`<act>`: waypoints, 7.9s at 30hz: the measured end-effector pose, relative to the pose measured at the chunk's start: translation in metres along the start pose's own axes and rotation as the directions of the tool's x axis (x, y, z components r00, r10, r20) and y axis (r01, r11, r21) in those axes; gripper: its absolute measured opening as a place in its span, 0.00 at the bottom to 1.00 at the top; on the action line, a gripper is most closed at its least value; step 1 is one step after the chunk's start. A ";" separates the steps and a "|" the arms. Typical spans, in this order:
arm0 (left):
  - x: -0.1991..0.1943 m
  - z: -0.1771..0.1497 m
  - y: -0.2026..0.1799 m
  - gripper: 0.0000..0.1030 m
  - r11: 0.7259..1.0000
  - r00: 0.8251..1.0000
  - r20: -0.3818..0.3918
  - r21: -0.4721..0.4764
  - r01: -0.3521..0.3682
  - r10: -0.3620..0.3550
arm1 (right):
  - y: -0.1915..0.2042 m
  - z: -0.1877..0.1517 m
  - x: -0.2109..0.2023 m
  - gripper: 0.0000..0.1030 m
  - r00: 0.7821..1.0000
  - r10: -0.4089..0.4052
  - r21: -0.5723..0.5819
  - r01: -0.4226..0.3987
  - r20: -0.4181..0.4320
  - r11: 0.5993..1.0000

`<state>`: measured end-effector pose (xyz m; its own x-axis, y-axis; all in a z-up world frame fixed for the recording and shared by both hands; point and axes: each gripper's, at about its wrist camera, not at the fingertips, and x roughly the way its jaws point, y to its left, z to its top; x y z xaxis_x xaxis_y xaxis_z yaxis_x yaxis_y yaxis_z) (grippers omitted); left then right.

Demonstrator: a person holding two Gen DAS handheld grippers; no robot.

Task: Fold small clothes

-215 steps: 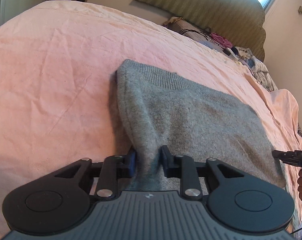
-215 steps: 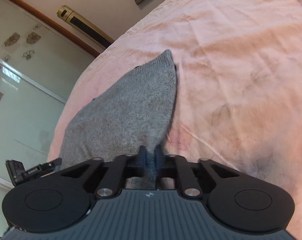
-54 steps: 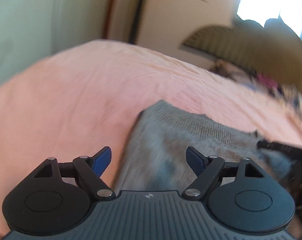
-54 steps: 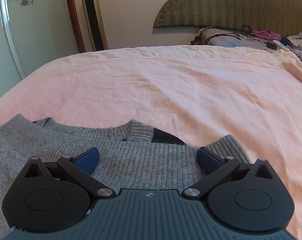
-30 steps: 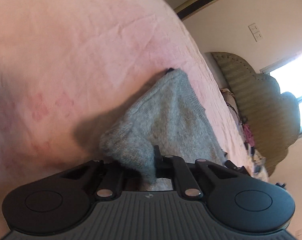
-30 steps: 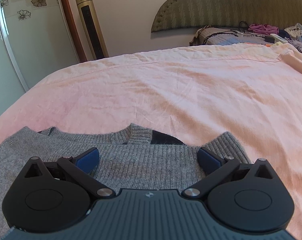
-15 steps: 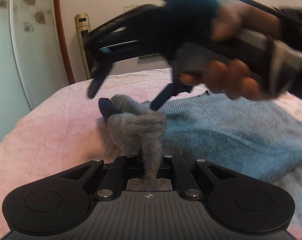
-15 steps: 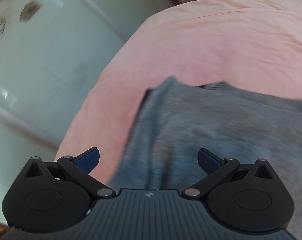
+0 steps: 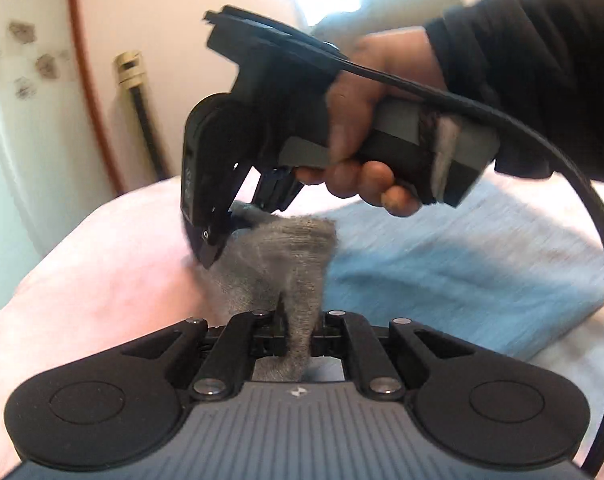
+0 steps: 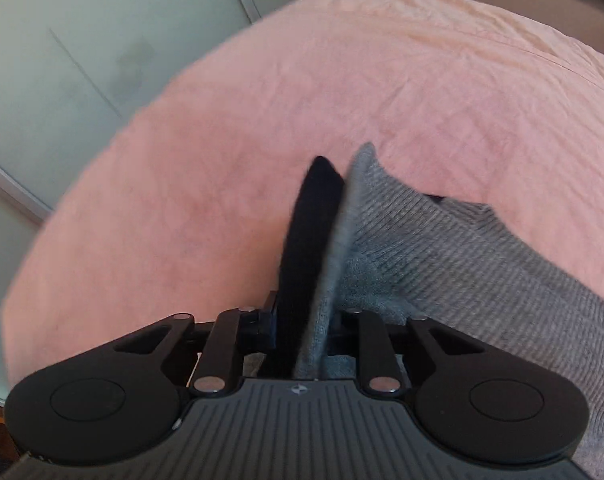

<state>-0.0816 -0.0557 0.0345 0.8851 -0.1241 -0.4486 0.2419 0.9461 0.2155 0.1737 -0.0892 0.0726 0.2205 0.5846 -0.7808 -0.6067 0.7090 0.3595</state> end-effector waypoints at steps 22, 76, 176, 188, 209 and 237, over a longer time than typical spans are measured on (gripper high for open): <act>0.020 0.031 -0.125 0.14 0.830 0.832 -0.077 0.055 0.554 -0.550 | -0.210 -0.191 -0.167 0.64 0.897 -0.039 0.478 -0.198 0.440 0.856; 0.159 0.026 0.165 0.69 0.538 0.774 -0.060 -0.752 0.381 -0.631 | -0.172 -0.129 -0.097 0.65 0.906 0.015 0.498 -0.246 0.424 0.832; 0.126 -0.025 0.111 0.21 0.379 0.644 -0.065 -0.852 0.362 -0.762 | -0.110 -0.243 -0.118 0.64 0.921 0.159 0.601 -0.356 0.357 0.716; 0.075 -0.034 0.095 0.10 0.493 0.609 -0.156 -0.753 0.437 -0.778 | -0.087 -0.259 -0.138 0.20 0.930 0.225 0.507 -0.350 0.292 0.788; 0.078 0.037 0.014 0.72 0.976 0.964 -0.178 -0.129 0.174 -0.196 | -0.101 -0.113 -0.082 0.81 0.920 -0.246 0.420 0.102 0.305 0.902; 0.034 0.027 0.026 0.77 0.981 0.980 -0.088 -0.102 0.167 -0.176 | -0.073 -0.138 -0.116 0.76 0.923 -0.262 0.362 0.151 0.281 0.920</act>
<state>-0.0346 -0.0437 0.0483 0.7899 -0.2619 -0.5545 0.3446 0.9375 0.0480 0.0871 -0.2634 0.0658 0.5769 0.4649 -0.6716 -0.2488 0.8831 0.3977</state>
